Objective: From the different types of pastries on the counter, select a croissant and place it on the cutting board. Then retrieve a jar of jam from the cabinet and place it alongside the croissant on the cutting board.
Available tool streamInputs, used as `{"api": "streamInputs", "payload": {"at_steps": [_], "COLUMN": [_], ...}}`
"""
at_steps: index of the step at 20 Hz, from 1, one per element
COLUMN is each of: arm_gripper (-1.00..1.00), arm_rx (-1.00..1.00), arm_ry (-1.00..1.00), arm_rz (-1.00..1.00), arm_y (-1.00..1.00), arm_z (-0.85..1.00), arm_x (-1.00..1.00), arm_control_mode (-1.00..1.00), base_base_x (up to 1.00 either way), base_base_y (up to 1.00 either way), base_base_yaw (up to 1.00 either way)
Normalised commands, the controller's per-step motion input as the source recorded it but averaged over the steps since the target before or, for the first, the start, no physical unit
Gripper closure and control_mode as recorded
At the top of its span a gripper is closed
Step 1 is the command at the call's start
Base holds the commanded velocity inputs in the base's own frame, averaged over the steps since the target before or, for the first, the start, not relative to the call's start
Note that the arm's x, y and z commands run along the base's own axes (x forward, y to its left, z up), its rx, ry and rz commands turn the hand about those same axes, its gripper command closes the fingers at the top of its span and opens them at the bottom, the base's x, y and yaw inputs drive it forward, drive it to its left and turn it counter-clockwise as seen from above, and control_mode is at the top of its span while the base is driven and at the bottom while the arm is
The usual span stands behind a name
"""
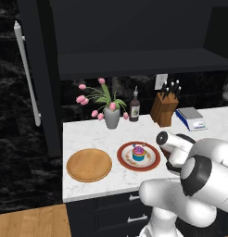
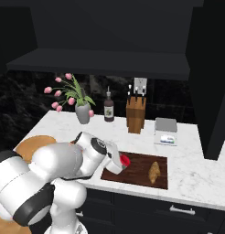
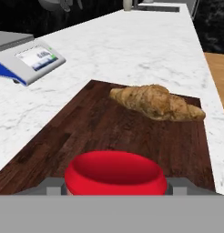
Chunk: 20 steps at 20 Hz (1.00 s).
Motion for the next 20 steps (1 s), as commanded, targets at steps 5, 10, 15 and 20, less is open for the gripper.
{"api": "streamInputs", "payload": {"at_steps": [5, 10, 15, 20], "arm_gripper": [-1.00, -1.00, -1.00, -1.00], "arm_rx": [0.00, 0.00, 0.00, 0.00], "arm_ry": [0.00, 0.03, -0.27, -0.37], "arm_rz": [0.00, 0.00, 0.00, 0.00], "arm_y": [0.00, 0.00, 0.00, 0.04], "arm_z": [-0.44, -0.04, 0.00, 0.00], "arm_x": [0.38, 0.26, -0.67, -0.85], "arm_control_mode": [-1.00, -1.00, -1.00, -1.00], "base_base_x": [0.00, 0.00, 0.00, 0.00], "base_base_y": [0.00, 0.00, 0.00, 0.00], "base_base_yaw": [0.00, 0.00, 0.00, 0.00]}}
